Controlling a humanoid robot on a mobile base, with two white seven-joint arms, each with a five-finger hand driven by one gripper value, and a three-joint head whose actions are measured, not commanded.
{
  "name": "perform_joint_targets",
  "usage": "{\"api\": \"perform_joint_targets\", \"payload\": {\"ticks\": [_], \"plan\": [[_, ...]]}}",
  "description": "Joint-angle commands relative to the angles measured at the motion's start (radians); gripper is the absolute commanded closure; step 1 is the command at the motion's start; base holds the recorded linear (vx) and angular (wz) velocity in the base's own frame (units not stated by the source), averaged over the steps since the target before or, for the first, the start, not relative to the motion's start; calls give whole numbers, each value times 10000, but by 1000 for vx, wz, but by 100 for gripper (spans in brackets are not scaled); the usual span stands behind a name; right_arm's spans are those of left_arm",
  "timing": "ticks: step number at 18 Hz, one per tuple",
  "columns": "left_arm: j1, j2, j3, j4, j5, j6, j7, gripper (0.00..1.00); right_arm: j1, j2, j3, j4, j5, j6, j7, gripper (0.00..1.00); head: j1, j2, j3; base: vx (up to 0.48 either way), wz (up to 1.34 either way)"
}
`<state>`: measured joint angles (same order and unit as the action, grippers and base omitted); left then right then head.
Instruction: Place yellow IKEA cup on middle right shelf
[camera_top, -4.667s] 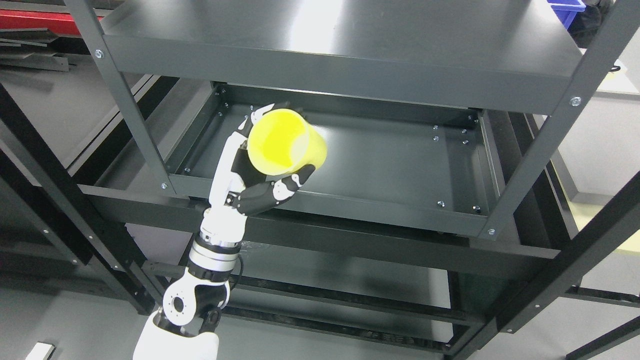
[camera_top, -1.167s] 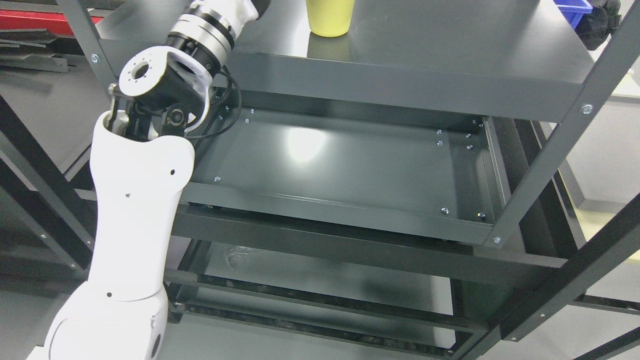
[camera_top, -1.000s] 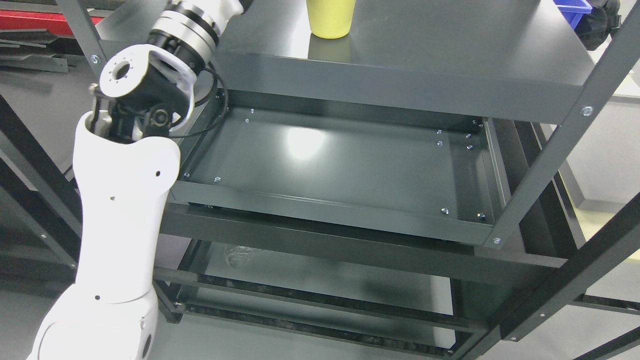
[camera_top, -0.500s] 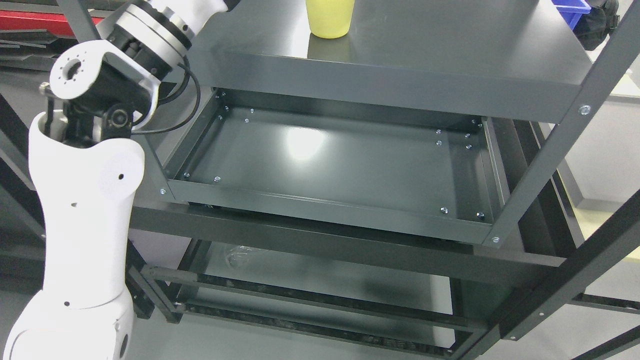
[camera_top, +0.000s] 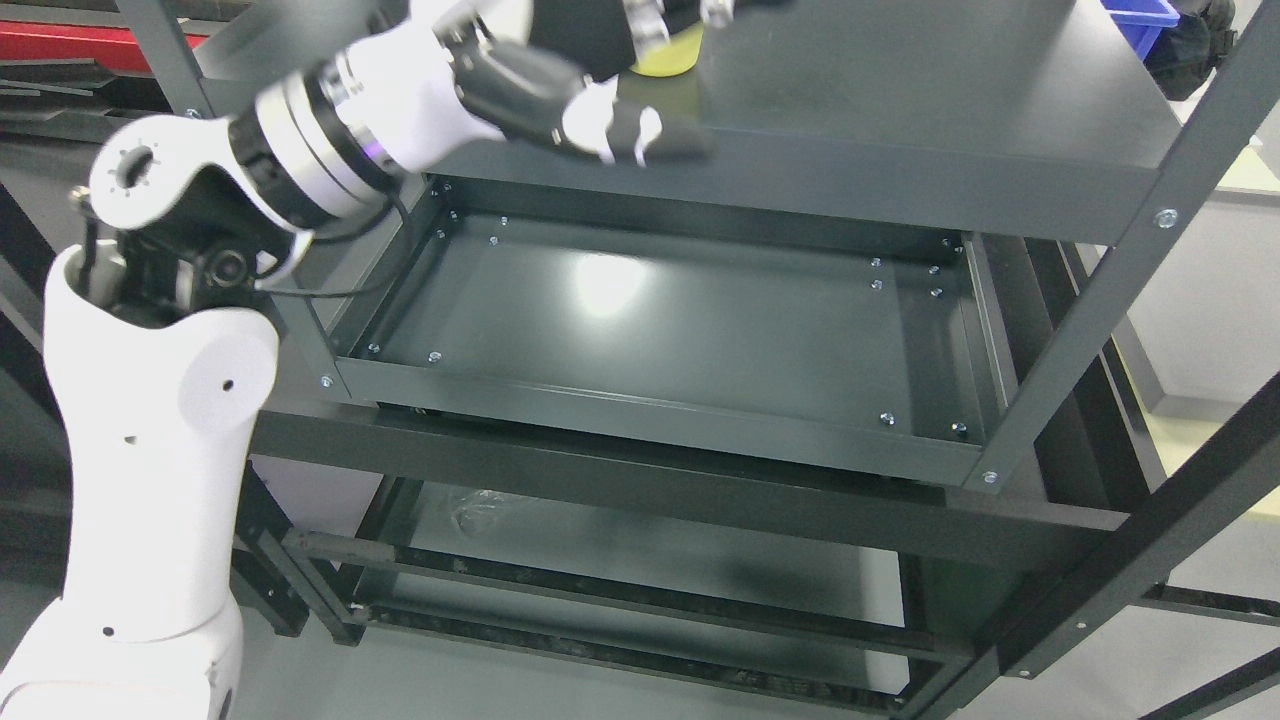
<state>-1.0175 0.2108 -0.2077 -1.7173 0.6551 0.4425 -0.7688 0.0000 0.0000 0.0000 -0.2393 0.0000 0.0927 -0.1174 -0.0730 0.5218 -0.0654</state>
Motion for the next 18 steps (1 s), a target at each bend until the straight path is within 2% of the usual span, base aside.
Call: {"api": "perform_joint_targets", "payload": {"ticks": [1,5,7,9,12,16,18], "plan": [[1320,-479,-2613,-544,183,-374,-259,2,139,-175,169,0,-245,8,8,1,0,0,0,0,0],[2624,-1079,-3704,-514,-107,-1248,-106,2,139,-175,169,0,-245,8,8,1,0,0,0,0,0],[3635,-1492,-3798,-285,-1557,-1952,322,2,139,-175,169,0,-245,8,8,1,0,0,0,-9,-1],[4800,-1933,-3508,433,-3275,-3055,1316,2,139,-175,169,0,-245,8,8,1,0,0,0,-23,-1],[5741,-1933,-1948,1141,-4906,-3504,3033,1,139,-175,169,0,-245,8,8,1,0,0,0,-35,-1],[5788,-1933,493,1695,-5109,-3581,6238,1,139,-175,169,0,-245,8,8,1,0,0,0,-60,-15],[5910,-1933,757,1741,-5140,-4175,6644,1,139,-175,169,0,-245,8,8,1,0,0,0,-69,-2]]}}
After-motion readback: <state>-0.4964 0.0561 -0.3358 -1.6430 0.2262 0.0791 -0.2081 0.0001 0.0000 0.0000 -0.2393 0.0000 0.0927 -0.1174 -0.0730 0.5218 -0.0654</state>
